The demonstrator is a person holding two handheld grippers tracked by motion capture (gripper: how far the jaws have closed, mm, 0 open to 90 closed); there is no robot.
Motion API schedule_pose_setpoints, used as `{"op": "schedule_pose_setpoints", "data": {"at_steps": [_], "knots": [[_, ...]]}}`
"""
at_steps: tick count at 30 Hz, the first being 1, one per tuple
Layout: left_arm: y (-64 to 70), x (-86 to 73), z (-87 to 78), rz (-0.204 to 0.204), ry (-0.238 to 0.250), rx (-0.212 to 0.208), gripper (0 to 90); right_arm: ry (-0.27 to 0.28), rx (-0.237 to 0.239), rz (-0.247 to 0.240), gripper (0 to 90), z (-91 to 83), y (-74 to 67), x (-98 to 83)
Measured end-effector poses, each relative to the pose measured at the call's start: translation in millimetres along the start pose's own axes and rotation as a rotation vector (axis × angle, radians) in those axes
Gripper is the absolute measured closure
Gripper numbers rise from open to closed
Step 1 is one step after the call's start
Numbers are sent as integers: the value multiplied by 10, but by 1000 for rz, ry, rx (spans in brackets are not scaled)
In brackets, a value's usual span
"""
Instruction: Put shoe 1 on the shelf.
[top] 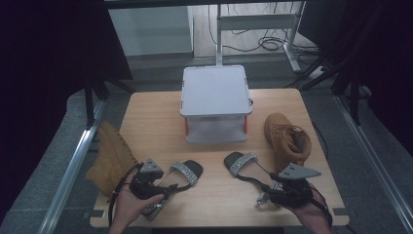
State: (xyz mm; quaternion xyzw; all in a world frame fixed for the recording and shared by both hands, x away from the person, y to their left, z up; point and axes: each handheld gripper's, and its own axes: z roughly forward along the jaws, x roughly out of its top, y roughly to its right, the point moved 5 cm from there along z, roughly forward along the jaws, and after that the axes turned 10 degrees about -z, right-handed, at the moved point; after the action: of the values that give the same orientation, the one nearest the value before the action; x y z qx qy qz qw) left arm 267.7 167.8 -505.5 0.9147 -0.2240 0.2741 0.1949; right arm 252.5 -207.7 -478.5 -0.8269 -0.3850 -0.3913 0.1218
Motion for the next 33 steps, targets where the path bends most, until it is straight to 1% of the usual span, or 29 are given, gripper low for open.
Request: {"op": "schedule_pose_setpoints", "data": {"at_steps": [4,7,11,14,18,20,26,28,30,32,33], "knots": [[-32,15,-22,7,-14,14,275,-47,7,-29,478,51,45,86],[-68,8,-26,-3,-21,22,276,-77,17,-36,466,115,85,117],[-128,-50,40,-7,-64,42,276,-101,26,-19,465,204,141,76],[-160,-96,87,-5,-94,57,276,-117,29,-21,463,253,156,21],[-156,-156,153,15,-150,71,275,-123,33,-15,462,283,170,-3],[-147,-178,174,27,-171,78,275,-130,35,-15,462,295,171,-3],[-159,-236,270,42,-234,107,283,-153,31,-25,444,341,192,1],[-161,-253,302,45,-254,105,289,-165,28,-25,444,368,209,-8],[-162,-266,333,43,-261,107,303,-181,25,-27,444,402,220,-25],[-162,-271,347,36,-270,94,312,-199,21,-30,444,441,223,-47],[-162,-270,348,36,-272,93,317,-208,19,-29,443,461,226,-56]]}}
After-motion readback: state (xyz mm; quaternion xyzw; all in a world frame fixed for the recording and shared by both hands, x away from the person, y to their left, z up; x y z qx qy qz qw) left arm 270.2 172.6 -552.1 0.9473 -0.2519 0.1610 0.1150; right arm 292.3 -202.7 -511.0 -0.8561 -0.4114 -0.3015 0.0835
